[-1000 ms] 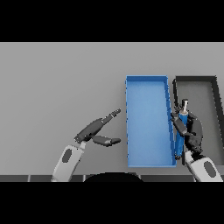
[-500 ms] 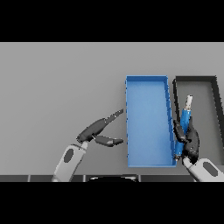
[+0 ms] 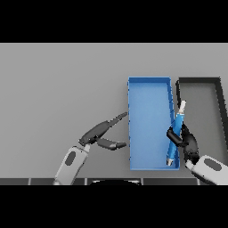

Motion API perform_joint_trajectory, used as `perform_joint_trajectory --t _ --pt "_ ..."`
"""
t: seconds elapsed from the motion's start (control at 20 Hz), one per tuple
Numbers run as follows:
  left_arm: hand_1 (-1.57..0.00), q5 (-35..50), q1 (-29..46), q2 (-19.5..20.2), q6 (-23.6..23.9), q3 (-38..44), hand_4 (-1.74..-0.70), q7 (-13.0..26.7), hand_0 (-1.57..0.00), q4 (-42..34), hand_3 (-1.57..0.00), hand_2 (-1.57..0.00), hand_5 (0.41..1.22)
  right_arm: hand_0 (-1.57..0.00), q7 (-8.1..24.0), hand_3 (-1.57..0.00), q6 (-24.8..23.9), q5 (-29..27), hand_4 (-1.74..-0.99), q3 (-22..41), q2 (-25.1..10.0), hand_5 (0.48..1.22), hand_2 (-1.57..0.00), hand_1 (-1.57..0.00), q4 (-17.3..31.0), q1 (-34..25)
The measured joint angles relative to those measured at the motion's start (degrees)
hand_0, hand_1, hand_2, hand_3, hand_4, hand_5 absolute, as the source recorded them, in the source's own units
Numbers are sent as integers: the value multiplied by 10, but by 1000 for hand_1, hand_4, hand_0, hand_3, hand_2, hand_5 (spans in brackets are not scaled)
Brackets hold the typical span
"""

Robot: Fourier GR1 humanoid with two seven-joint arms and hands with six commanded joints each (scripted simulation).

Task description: Pick up the blue pipe and place it into the blue bin.

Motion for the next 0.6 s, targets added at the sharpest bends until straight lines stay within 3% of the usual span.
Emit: perform_joint_trajectory --t 0.25,0.6 --pt "1 -3 -2 -1 2 0 -887 4 1 4 1 1 431 -13 0 -6 0 -3 -1022 31 -2 672 -11 -11 14 -29" --pt "1 1 -3 2 2 5 -885 9 1 -1 1 1 431 -6 0 -3 0 -25 -1022 66 -7 643 -5 -5 20 -73"
